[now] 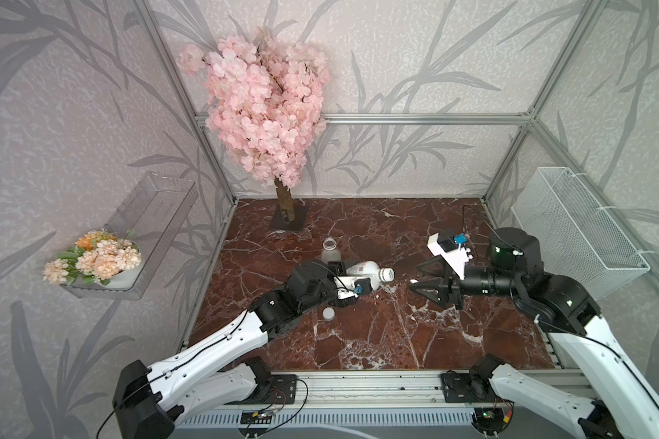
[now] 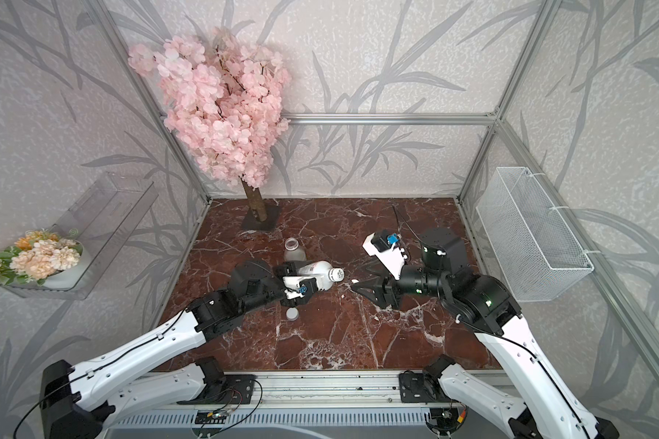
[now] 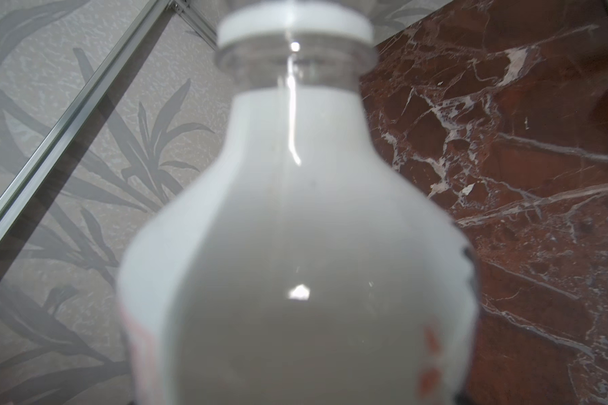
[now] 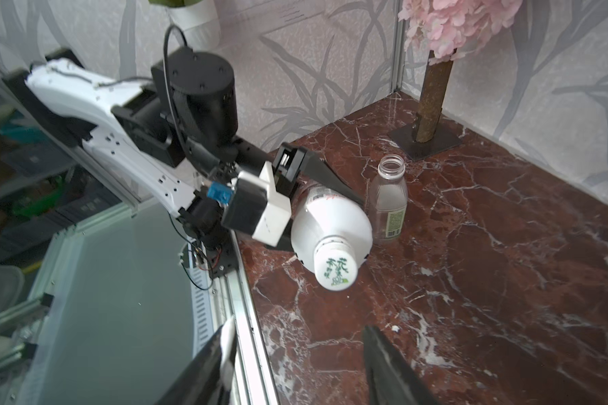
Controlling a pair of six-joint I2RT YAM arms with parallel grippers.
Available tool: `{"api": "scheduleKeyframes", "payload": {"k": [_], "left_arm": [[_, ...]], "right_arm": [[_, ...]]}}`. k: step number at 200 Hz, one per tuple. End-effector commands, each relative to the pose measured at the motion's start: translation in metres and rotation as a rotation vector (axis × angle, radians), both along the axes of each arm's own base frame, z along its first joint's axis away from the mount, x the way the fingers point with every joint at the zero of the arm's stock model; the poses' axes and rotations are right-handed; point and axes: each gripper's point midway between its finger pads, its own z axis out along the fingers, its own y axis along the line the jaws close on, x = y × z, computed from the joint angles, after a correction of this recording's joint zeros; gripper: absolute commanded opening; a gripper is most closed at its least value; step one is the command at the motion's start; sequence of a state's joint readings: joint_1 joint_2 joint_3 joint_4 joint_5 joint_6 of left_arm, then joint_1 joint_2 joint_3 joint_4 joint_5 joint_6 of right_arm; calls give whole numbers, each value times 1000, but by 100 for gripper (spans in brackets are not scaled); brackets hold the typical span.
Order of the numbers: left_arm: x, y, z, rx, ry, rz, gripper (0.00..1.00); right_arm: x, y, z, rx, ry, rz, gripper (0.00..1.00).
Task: Screw on the bottle caps
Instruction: Screw the bottle cap onto the plastic bottle.
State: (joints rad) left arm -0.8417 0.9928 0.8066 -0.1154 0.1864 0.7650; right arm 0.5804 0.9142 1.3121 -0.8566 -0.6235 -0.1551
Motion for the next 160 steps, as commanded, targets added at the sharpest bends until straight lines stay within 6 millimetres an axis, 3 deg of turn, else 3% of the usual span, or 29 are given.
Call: {"api": "scheduleKeyframes", "payload": {"k": [1, 115, 160], "left_arm": [[-19, -11, 5, -31, 108, -100, 61], [-26, -18, 1, -1, 161, -150, 60], [-27, -20, 2, -1, 163, -158, 60]], "right_arm": [[-3, -6, -18, -144, -140, 82, 60], [0, 20, -25, -285, -338, 160, 56], [4, 29, -23, -251, -356, 154, 54]]}}
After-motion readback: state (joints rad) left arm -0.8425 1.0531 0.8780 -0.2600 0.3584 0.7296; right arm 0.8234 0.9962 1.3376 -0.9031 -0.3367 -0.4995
